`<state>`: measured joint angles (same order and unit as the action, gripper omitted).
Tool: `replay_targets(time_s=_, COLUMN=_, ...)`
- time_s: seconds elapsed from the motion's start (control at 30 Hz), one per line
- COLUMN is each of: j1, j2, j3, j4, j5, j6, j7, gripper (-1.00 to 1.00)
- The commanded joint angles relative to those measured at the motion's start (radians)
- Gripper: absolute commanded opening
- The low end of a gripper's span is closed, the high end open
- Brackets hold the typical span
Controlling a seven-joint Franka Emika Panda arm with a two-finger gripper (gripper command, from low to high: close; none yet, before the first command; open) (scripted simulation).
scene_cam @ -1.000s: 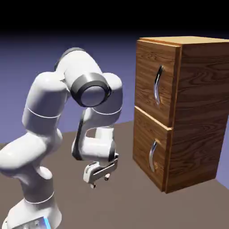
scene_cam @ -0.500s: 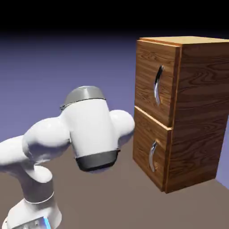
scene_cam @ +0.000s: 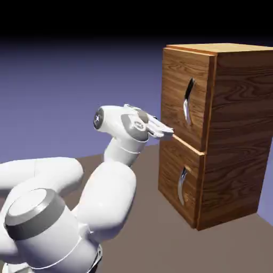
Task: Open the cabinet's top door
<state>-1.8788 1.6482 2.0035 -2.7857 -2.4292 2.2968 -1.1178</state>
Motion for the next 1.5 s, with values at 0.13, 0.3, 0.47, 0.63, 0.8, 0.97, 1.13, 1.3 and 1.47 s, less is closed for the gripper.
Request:
replay_targets(time_s=0.13, j1=0.031, j2=0.026, j3=0.019, j4=0.067, j5=-0.093, j6=-0.021, j7=-0.031, gripper=0.00)
replay_targets(time_s=0.3, j1=0.106, j2=0.003, j3=-0.007, j4=0.135, j5=-0.135, j6=-0.026, j7=-0.022, gripper=-1.00)
replay_targets(time_s=0.47, j1=0.064, j2=-0.018, j3=0.079, j4=0.005, j5=-0.125, j6=-0.244, j7=0.072, gripper=-1.00)
replay_targets(time_s=0.63, j1=0.068, j2=-0.055, j3=0.180, j4=-0.090, j5=-0.073, j6=-0.461, j7=0.153, gripper=-1.00)
replay_targets(time_s=0.8, j1=0.115, j2=-0.111, j3=0.289, j4=-0.148, j5=0.009, j6=-0.679, j7=0.229, gripper=-1.00)
replay_targets(time_s=0.97, j1=0.199, j2=-0.192, j3=0.392, j4=-0.170, j5=0.114, j6=-0.896, j7=0.310, gripper=-1.00)
replay_targets(time_s=1.13, j1=0.311, j2=-0.305, j3=0.476, j4=-0.156, j5=0.243, j6=-1.113, j7=0.406, gripper=-1.00)
replay_targets(time_s=1.3, j1=0.449, j2=-0.460, j3=0.528, j4=-0.097, j5=0.407, j6=-1.331, j7=0.536, gripper=-1.00)
replay_targets(time_s=1.47, j1=0.592, j2=-0.642, j3=0.529, j4=0.010, j5=0.596, j6=-1.509, j7=0.695, gripper=-1.00)
